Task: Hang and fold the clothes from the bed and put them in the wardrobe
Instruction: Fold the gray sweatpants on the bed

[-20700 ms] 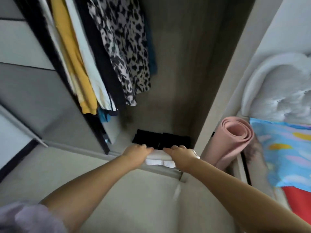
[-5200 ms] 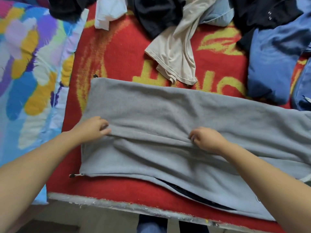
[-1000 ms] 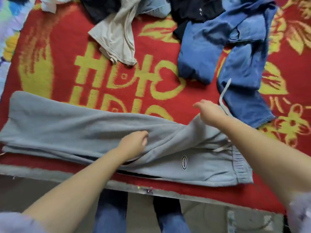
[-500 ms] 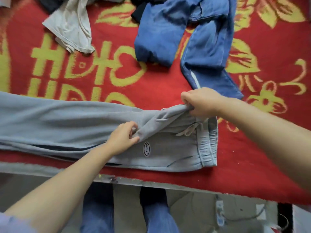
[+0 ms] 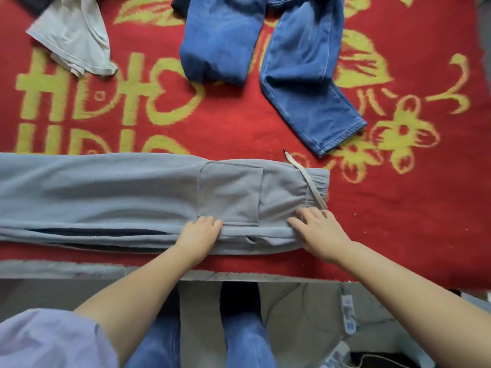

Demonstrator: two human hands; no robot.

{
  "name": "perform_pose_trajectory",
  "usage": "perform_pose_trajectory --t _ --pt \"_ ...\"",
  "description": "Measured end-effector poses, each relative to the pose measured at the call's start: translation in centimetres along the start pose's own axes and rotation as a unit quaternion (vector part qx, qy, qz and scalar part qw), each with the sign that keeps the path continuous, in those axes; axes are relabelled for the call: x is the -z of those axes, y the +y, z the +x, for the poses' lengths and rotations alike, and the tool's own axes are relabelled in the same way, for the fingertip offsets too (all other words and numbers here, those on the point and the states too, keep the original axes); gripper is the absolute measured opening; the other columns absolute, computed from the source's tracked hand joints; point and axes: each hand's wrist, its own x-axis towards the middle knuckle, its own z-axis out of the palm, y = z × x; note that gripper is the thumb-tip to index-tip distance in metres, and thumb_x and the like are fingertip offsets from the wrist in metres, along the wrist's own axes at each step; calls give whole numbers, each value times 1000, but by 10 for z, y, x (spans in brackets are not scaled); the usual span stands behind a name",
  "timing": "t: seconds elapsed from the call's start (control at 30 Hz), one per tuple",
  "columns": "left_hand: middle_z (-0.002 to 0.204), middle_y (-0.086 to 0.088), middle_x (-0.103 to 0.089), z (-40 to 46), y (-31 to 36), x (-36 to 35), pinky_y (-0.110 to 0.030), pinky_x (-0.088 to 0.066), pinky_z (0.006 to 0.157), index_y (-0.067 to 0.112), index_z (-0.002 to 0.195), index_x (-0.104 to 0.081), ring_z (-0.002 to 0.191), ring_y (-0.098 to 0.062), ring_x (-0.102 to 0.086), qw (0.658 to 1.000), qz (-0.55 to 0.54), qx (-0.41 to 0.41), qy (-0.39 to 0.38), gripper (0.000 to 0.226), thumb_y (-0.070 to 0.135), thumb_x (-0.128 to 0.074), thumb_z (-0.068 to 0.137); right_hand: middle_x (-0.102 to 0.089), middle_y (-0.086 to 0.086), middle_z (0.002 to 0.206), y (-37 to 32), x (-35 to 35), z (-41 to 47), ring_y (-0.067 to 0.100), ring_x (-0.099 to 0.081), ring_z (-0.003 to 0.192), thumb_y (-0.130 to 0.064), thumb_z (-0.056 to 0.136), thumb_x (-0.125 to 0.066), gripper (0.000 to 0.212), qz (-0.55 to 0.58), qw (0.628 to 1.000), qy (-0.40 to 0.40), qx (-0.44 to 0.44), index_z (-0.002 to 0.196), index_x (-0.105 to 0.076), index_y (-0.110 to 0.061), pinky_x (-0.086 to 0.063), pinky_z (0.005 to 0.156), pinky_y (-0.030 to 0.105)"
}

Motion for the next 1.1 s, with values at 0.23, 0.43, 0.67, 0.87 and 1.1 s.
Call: perform_pose_trajectory --t 0.23,0.43,0.67,0.87,1.1 --pt "78 -9 -56 -32 -14 -2 -28 -41 49 9 81 -60 65 -28 -59 981 -39 -121 148 46 -3 -83 43 -57 6 77 2 14 -13 27 -58 71 -17 71 -59 10 -38 984 156 77 79 -64 -18 -38 63 35" --pt "116 -7 -46 -23 8 -22 -38 -37 78 14 116 -46 109 -29 -47 990 -124 -50 -41 33 12 -46 83 -68 1 107 15 12 -13 23 -61 102 -13 88 -53 24 282 959 33 -27 106 -69 -18 -45 83 32" --pt "142 -13 -40 -7 37 13 -39 -38 98 14 143 -39 127 -30 -41 959 -242 -50 141 55 17 -50 89 -54 10 123 53 -11 10 21 -56 104 -47 88 -62 71 595 704 72 -382 141 -38 -8 -47 97 40" --pt "154 1 33 28 58 6 -67 -11 108 42 149 10 143 -26 25 920 -340 193 -32 75 54 -40 94 -67 1 112 45 -18 31 15 -63 101 -39 80 -74 49 627 711 37 -315 119 -62 -11 -50 89 34" --pt "145 4 44 -12 35 -44 -54 7 114 38 146 21 140 -19 33 954 -291 73 -13 75 60 -28 95 -69 4 107 11 68 19 12 -66 98 -6 83 -65 26 651 715 125 -221 108 -61 -14 -52 91 35"
